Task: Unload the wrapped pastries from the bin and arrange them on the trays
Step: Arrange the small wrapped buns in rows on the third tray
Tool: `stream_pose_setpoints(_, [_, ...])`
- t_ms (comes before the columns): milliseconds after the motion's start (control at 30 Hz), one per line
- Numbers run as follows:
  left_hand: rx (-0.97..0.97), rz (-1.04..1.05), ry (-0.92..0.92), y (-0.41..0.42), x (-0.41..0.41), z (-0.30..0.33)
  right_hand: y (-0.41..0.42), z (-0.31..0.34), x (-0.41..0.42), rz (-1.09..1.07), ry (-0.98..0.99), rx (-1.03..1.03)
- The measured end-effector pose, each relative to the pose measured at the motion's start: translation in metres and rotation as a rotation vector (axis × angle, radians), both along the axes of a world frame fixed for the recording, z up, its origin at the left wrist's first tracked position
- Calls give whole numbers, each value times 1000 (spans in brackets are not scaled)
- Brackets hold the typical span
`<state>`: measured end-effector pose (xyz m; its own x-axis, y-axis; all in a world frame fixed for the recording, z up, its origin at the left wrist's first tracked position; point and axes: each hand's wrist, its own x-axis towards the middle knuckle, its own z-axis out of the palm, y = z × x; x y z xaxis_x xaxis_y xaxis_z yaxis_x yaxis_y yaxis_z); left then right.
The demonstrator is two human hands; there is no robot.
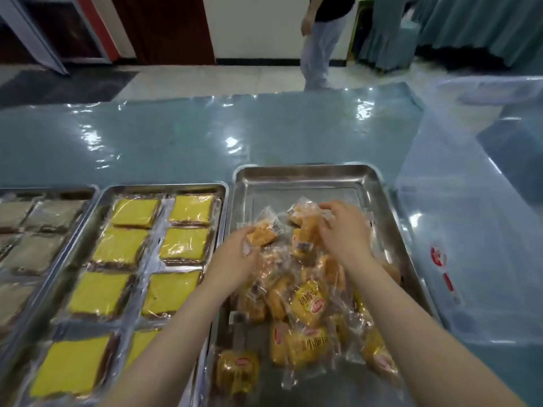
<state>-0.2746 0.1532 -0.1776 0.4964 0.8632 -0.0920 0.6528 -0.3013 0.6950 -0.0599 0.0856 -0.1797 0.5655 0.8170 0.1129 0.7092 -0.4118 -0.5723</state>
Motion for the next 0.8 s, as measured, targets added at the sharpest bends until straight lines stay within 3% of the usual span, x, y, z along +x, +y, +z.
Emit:
stream_pose_setpoints(133, [8,-29,134,35,31,-16,52,-11,15,92,-16,-48])
stream_pose_setpoints(333, [22,-175,278,59,64,-43,81,-47,26,365,-30,-393])
stream_pose_setpoints(533, [230,-188,380,84,80,-57,64,-61,31,262,5,-360])
stream_pose_setpoints(600, [284,-118,363,91,82,-58,55,-59,32,221,7,-383])
stream_pose_setpoints(733, [-13,62,119,107,82,-53,44,-57,32,159,3,-407])
stream_pose_setpoints(800, [-55,114,12,113,80,-51,42,-57,31,155,-9,-403])
